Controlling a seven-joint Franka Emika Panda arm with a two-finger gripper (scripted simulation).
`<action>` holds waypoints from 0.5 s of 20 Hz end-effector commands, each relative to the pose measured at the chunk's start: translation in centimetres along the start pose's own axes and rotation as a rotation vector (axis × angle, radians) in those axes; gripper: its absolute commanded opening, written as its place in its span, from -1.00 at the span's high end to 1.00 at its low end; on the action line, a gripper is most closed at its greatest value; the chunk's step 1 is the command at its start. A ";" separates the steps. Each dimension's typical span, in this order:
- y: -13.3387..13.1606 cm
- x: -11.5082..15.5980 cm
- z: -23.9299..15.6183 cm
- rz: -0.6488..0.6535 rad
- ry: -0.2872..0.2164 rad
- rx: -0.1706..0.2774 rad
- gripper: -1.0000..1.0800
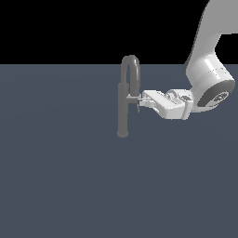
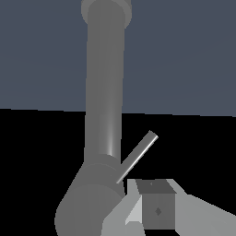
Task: Turn on the faucet by rotating a designated handle.
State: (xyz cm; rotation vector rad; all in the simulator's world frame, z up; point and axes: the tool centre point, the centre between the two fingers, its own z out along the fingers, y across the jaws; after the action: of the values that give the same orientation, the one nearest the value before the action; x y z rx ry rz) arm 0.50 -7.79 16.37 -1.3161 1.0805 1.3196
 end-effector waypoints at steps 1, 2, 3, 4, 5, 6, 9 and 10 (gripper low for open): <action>-1.3 1.5 0.2 0.004 0.017 0.022 1.00; -1.5 1.9 0.2 0.007 0.018 0.025 1.00; -1.7 2.2 0.2 0.010 0.019 0.028 1.00; -2.0 2.5 0.2 0.012 0.021 0.030 1.00; -2.2 2.8 0.2 0.015 0.022 0.033 1.00; -2.4 3.1 0.2 0.018 0.023 0.036 1.00; -3.0 4.0 0.2 0.026 0.027 0.043 1.00; -3.2 4.3 0.3 0.028 0.028 0.045 1.00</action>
State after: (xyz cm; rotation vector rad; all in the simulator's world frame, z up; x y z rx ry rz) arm 3.18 -8.27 13.03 -1.2956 1.1500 1.2792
